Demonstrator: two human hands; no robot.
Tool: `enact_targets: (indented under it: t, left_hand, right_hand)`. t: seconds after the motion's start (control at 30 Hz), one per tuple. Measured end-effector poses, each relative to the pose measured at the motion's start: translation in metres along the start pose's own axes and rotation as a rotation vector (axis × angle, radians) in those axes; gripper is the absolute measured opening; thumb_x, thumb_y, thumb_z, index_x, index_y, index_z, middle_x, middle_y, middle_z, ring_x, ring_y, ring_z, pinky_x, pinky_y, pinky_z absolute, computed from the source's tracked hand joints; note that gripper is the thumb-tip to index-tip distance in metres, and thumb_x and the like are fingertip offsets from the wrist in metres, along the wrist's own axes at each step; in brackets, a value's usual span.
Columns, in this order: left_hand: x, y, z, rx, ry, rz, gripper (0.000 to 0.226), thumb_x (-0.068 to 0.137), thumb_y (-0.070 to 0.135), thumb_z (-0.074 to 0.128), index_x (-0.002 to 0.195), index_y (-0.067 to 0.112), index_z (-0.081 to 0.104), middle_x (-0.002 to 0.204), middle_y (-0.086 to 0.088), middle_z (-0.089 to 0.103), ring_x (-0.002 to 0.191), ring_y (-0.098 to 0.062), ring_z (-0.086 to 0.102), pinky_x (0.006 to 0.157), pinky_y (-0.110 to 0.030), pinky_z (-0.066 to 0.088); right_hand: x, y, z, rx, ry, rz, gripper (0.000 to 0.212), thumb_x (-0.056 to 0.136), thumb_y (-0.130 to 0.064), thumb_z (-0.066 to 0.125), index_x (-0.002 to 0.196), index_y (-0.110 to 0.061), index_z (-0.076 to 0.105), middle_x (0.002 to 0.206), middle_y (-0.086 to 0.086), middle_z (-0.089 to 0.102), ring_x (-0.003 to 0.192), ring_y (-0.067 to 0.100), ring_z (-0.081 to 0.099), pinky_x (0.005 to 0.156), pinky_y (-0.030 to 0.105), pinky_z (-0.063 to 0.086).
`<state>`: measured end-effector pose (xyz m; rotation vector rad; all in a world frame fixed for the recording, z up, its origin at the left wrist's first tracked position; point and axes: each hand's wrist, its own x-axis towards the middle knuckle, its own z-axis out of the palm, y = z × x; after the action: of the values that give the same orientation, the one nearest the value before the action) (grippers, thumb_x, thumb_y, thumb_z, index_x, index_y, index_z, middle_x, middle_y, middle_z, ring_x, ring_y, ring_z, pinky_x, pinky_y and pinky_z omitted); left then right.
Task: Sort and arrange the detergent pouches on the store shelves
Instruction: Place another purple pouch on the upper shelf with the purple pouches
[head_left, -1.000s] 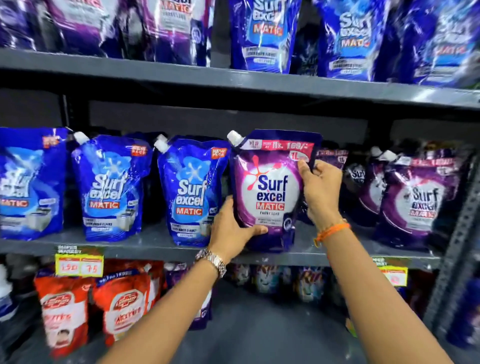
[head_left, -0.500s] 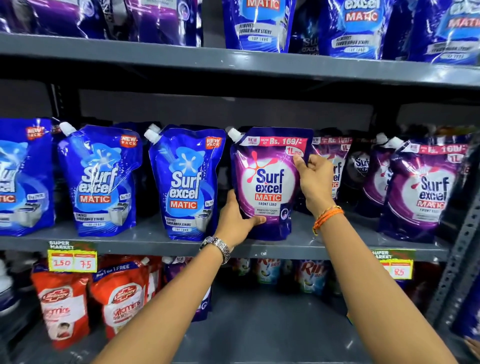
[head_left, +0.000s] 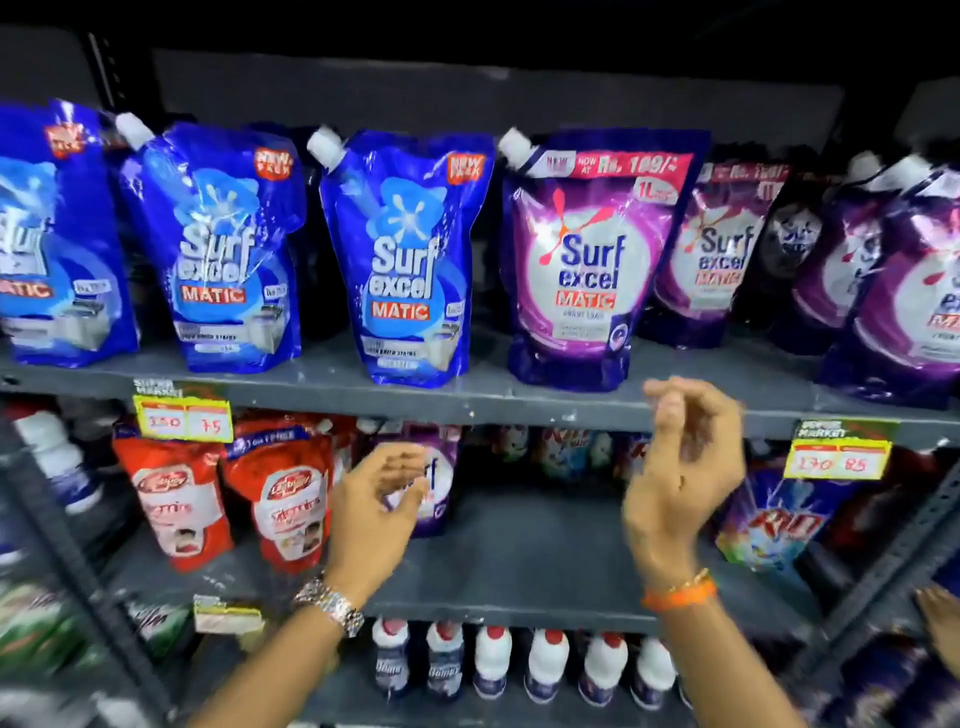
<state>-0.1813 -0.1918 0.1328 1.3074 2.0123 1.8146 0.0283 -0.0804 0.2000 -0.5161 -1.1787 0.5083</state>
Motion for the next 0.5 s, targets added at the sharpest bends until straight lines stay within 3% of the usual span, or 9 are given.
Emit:
enact_targets:
  t: [0.1, 0.17, 0.27, 0.33, 0.4, 0.47, 0.5]
  left_hand:
    - [-0.004, -0.072, -0.001, 0.057, -0.022, -0.198, 0.05, 0.074, -0.012, 0.077, 0.108, 0.022, 0.061, 0.101, 0.006, 0.071, 0.095, -0.015, 0.071, 0.094, -0.038, 0.058]
    - [-0.003, -0.114, 0.005, 0.106, -0.074, -0.32, 0.063, 0.07, -0.006, 0.082, 0.124, 0.014, 0.056, 0.115, 0.004, 0.065, 0.108, -0.019, 0.065, 0.101, -0.036, 0.053]
    - [0.01, -0.148, 0.019, 0.149, -0.174, -0.398, 0.089, 0.065, 0.005, 0.09, 0.141, 0.01, 0.045, 0.128, 0.006, 0.052, 0.122, -0.016, 0.053, 0.102, -0.029, 0.045]
    - [0.026, -0.165, 0.03, 0.111, -0.2, -0.396, 0.09, 0.056, 0.002, 0.093, 0.134, 0.021, 0.052, 0.125, 0.003, 0.057, 0.116, -0.013, 0.053, 0.098, -0.032, 0.049]
    - [0.041, -0.185, 0.039, 0.084, -0.162, -0.352, 0.085, 0.045, 0.013, 0.095, 0.114, 0.045, 0.056, 0.117, 0.002, 0.066, 0.111, -0.018, 0.063, 0.095, -0.046, 0.056]
    - [0.054, -0.225, 0.049, 0.055, -0.117, -0.366, 0.09, 0.037, 0.035, 0.094, 0.117, 0.044, 0.052, 0.122, -0.005, 0.067, 0.114, -0.027, 0.066, 0.095, -0.051, 0.056]
    - [0.058, -0.241, 0.053, 0.052, -0.101, -0.386, 0.099, 0.035, 0.042, 0.092, 0.124, 0.032, 0.05, 0.125, -0.009, 0.066, 0.116, -0.029, 0.065, 0.096, -0.051, 0.055]
  right_hand:
    - [-0.061, 0.031, 0.012, 0.028, -0.089, 0.173, 0.029, 0.098, -0.014, 0.054, 0.095, -0.041, 0.066, 0.088, 0.002, 0.07, 0.085, 0.026, 0.067, 0.08, 0.039, 0.053]
    - [-0.09, 0.065, 0.029, -0.019, -0.234, 0.361, 0.024, 0.097, -0.016, 0.056, 0.093, -0.038, 0.066, 0.09, 0.002, 0.073, 0.086, 0.023, 0.068, 0.082, 0.042, 0.053]
    - [-0.11, 0.127, 0.065, -0.049, -0.433, 0.625, 0.023, 0.095, -0.006, 0.06, 0.105, -0.027, 0.064, 0.101, 0.004, 0.075, 0.09, 0.006, 0.068, 0.088, 0.035, 0.051]
    - [-0.112, 0.166, 0.091, -0.028, -0.536, 0.766, 0.028, 0.094, 0.002, 0.061, 0.121, -0.008, 0.061, 0.119, 0.018, 0.069, 0.096, 0.004, 0.065, 0.092, 0.026, 0.049]
    - [-0.113, 0.195, 0.112, -0.002, -0.636, 0.8, 0.038, 0.093, 0.006, 0.061, 0.13, 0.006, 0.054, 0.129, 0.021, 0.063, 0.106, 0.013, 0.062, 0.094, 0.019, 0.049]
    - [-0.117, 0.216, 0.129, 0.034, -0.713, 0.821, 0.044, 0.094, 0.006, 0.06, 0.137, 0.005, 0.051, 0.132, 0.014, 0.061, 0.114, 0.015, 0.059, 0.097, 0.018, 0.048]
    - [-0.12, 0.222, 0.134, 0.041, -0.748, 0.855, 0.046, 0.095, 0.006, 0.059, 0.139, 0.003, 0.049, 0.134, 0.01, 0.06, 0.117, 0.016, 0.058, 0.097, 0.017, 0.049]
